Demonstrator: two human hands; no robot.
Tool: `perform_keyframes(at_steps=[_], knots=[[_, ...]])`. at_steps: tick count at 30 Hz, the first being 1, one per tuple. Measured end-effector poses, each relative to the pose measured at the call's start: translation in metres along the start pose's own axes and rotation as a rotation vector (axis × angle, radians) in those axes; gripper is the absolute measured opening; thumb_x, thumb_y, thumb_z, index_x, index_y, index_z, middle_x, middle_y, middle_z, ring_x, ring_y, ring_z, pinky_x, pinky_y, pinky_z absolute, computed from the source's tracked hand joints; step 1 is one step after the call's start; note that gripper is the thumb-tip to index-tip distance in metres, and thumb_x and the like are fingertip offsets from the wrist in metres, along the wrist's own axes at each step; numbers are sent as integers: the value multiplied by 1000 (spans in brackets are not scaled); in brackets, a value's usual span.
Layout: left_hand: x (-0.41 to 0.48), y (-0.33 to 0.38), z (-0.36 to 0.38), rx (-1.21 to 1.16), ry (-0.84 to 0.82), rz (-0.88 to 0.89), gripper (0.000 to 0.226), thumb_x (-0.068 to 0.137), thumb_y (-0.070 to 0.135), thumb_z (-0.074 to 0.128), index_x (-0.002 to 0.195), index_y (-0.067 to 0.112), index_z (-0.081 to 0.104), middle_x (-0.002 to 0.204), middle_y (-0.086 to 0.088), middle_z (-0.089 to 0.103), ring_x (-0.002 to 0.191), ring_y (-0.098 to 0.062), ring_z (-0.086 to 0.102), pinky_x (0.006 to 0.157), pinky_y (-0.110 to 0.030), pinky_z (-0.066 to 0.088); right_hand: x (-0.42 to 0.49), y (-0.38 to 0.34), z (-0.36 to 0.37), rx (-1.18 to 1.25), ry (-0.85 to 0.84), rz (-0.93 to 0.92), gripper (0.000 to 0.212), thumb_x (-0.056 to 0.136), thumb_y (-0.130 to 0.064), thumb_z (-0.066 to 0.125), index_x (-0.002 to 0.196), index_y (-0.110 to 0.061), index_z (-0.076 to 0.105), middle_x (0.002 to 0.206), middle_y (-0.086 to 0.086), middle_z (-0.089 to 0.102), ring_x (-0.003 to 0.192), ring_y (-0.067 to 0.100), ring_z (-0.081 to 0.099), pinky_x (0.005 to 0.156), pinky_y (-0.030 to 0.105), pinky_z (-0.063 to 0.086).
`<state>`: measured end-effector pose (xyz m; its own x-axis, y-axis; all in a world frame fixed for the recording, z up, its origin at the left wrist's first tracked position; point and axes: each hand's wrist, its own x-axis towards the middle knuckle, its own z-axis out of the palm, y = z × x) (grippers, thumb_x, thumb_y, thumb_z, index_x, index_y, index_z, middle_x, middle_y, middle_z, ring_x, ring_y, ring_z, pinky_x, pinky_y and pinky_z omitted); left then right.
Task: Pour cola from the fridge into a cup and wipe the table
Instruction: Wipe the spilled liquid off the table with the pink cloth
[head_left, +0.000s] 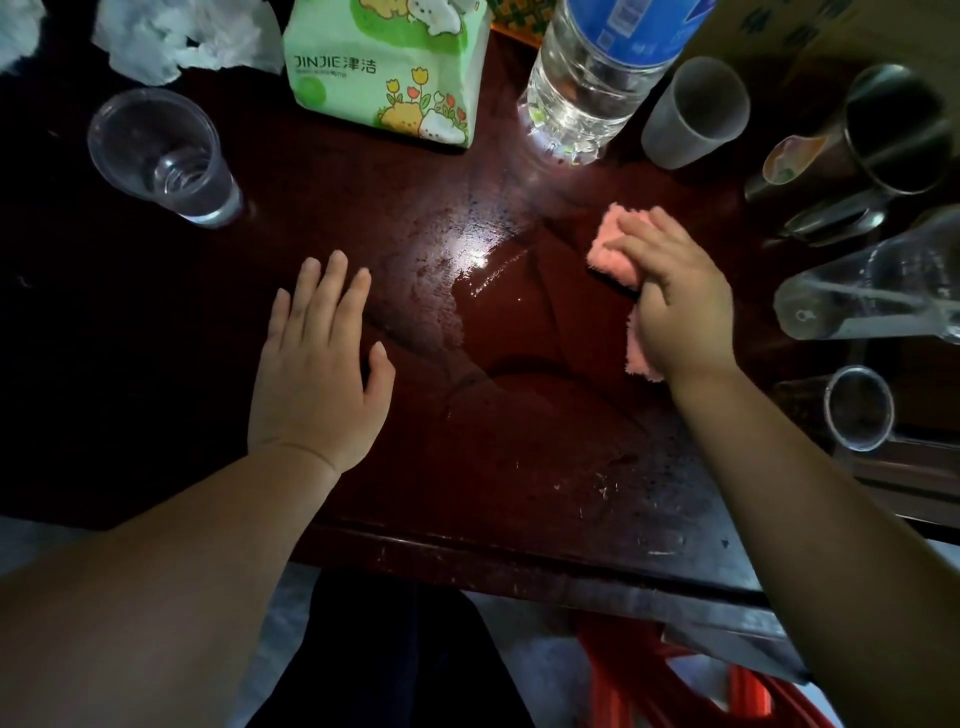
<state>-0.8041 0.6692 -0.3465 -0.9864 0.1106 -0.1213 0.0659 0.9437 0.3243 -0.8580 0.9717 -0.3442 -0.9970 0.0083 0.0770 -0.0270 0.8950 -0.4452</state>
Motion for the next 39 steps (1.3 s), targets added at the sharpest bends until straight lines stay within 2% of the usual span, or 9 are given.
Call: perform_keyframes(at_steps=[3,10,12,15,19,29,34,37,39], knots=[[0,-1,1,-21,14,5,59,94,23,42,148,8,26,158,-10,16,146,-24,7,119,-41,5,-18,-3,-3,26,65,201,62,71,9,37,117,-20,67,136,-9,54,137,10,36,103,1,16],[0,-2,3,-33,35,19,58,91,20,46,146,6,30,156,-13,21,146,-27,12,119,-42,7,-69,-43,16,32,252,541,66,80,7,35,133,-26,53,149,-12,40,142,8,23,99,-5,3],[0,-2,3,-31,37,19,58,91,22,44,146,6,30,156,-12,20,146,-27,11,119,-42,6,-73,-61,27,9,331,628,60,87,2,33,140,-22,46,151,-7,36,144,12,21,109,4,5],[0,-2,3,-28,41,18,57,92,22,41,146,7,29,156,-13,20,146,-27,11,119,-42,6,-66,-93,45,57,466,778,57,89,0,32,143,-14,41,153,2,33,145,20,19,119,30,11],[0,-1,4,-25,55,24,58,91,27,34,146,7,30,156,-12,22,146,-27,12,119,-41,7,-52,-127,64,98,546,880,56,90,1,34,144,-10,38,154,4,31,146,23,15,120,34,8],[0,-2,4,-40,58,28,60,90,30,30,146,7,30,156,-12,22,146,-26,12,119,-40,6,-38,-129,64,27,358,667,63,83,4,30,145,-6,32,155,5,29,147,22,11,119,27,0],[0,-1,2,-44,41,6,57,93,25,37,147,9,28,157,-10,19,146,-23,9,119,-41,7,-4,-110,61,83,307,476,66,77,-1,29,142,-5,39,150,7,37,145,24,19,120,32,9],[-1,0,1,-30,24,2,59,93,25,38,148,9,26,158,-9,17,146,-21,6,120,-41,7,13,-98,57,104,218,333,63,77,0,33,137,-10,48,146,2,44,143,18,25,114,17,8],[0,0,1,-14,14,4,59,93,27,36,148,10,25,158,-8,15,147,-21,5,120,-41,6,19,-93,52,125,138,189,63,73,-1,34,133,-11,55,142,2,49,141,16,31,112,15,11]])
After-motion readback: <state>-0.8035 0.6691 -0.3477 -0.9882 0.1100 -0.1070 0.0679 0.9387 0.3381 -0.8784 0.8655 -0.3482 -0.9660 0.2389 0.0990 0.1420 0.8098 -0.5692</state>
